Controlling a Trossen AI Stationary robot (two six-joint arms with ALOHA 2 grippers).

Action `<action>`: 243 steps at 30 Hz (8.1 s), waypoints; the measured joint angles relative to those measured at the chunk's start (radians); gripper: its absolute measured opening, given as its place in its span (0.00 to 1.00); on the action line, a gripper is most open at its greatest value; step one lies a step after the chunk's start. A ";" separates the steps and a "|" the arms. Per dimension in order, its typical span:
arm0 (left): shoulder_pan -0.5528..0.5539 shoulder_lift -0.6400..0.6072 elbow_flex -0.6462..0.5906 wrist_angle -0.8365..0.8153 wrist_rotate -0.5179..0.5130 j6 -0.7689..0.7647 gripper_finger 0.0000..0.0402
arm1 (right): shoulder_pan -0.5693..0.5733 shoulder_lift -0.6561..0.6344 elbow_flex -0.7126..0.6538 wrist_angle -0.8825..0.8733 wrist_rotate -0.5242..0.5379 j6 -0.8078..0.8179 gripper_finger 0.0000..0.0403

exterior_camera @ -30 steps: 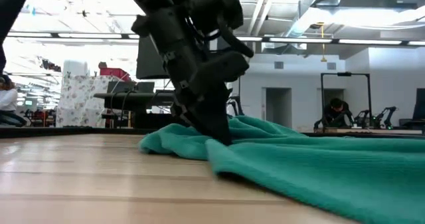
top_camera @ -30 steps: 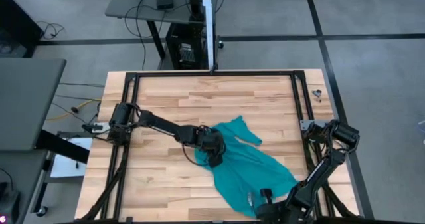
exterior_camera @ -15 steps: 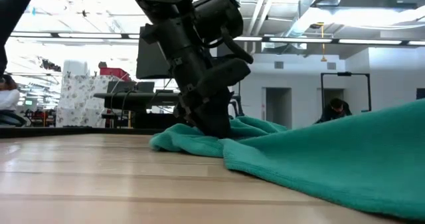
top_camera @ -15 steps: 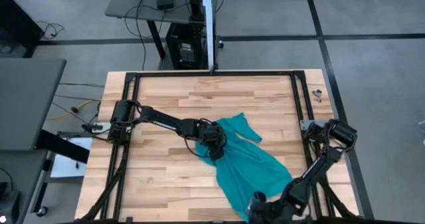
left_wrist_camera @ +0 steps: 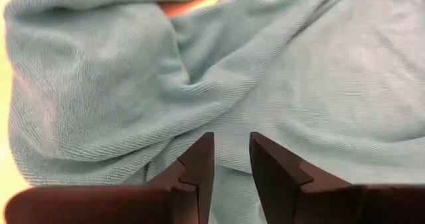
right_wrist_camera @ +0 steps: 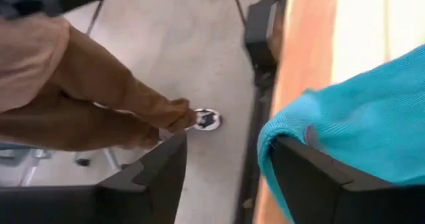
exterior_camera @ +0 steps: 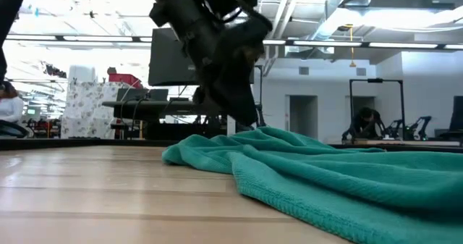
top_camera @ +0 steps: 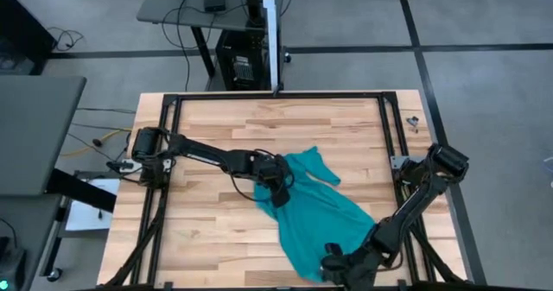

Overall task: Roll towel
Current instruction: Fold the blue towel in half

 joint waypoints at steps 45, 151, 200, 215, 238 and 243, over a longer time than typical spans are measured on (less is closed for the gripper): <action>0.013 -0.097 -0.203 -0.333 0.050 0.237 0.20 | 0.100 -0.092 -0.294 -0.255 0.078 1.016 0.55; -0.333 0.092 0.467 -0.514 -0.113 0.123 0.34 | -0.587 -0.275 -0.330 -0.291 -0.079 -0.521 0.63; -0.233 0.095 0.064 0.009 -0.034 0.289 0.45 | -0.685 -0.532 -0.122 -0.696 -0.203 -0.492 0.00; -0.225 0.164 0.029 0.089 -0.038 0.354 0.42 | -0.685 -0.531 -0.123 -0.697 -0.174 -0.468 0.00; -0.206 0.176 0.092 -0.013 -0.022 0.379 0.40 | -0.685 -0.531 -0.123 -0.696 -0.169 -0.467 0.00; -0.206 0.176 0.095 -0.011 0.007 0.379 0.25 | -0.684 -0.531 -0.123 -0.697 -0.129 -0.467 0.00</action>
